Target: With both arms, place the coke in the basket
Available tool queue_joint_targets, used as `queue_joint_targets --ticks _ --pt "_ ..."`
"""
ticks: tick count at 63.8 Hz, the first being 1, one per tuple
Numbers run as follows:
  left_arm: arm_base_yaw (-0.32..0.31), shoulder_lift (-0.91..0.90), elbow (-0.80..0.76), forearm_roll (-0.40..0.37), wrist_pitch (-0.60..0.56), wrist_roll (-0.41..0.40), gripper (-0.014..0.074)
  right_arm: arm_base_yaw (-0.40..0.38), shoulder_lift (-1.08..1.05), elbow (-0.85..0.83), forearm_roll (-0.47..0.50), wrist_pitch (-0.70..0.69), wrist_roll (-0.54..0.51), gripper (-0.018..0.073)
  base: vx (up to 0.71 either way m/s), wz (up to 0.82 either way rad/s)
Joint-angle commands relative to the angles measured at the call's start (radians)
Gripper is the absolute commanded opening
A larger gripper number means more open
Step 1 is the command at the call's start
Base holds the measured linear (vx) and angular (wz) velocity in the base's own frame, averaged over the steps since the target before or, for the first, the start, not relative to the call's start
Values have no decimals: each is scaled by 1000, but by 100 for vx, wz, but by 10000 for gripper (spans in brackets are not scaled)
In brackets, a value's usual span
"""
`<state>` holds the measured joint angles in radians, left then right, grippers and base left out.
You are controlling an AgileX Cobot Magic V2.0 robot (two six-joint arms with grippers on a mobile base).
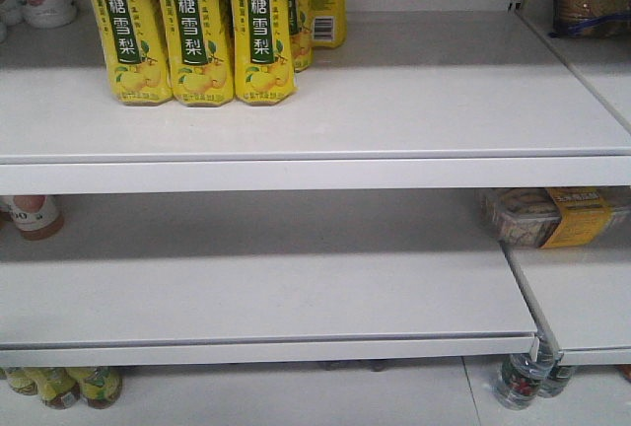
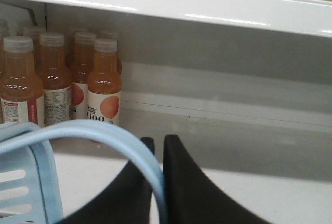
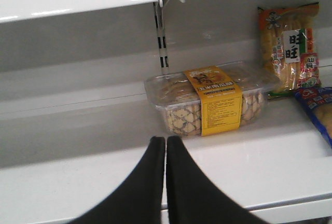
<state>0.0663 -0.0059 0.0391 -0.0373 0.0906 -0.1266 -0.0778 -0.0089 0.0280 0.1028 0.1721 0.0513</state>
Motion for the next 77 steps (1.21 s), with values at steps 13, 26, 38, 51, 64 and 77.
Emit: queue_joint_targets --ticks 13,26,38,51,64,77 --pt "-2 -20 2 37 -152 49 -6 -12 -19 16 -39 -98 -11 -4 0 0" --pt "-2 -20 2 37 -152 49 -6 -12 -19 16 -74 -138 -6 -4 0 0" --pt "-2 -20 2 37 -152 49 -6 -12 -19 16 -74 -138 -1 -4 0 0" --pt "-2 -20 2 37 -152 49 -6 -12 -19 16 -74 -138 -1 -4 0 0" --pt "-2 -20 2 37 -152 49 -6 -12 -18 16 -74 -138 -1 -4 0 0" --pt "-2 -20 2 37 -152 49 -6 -12 -18 15 -74 -137 -1 -4 0 0"
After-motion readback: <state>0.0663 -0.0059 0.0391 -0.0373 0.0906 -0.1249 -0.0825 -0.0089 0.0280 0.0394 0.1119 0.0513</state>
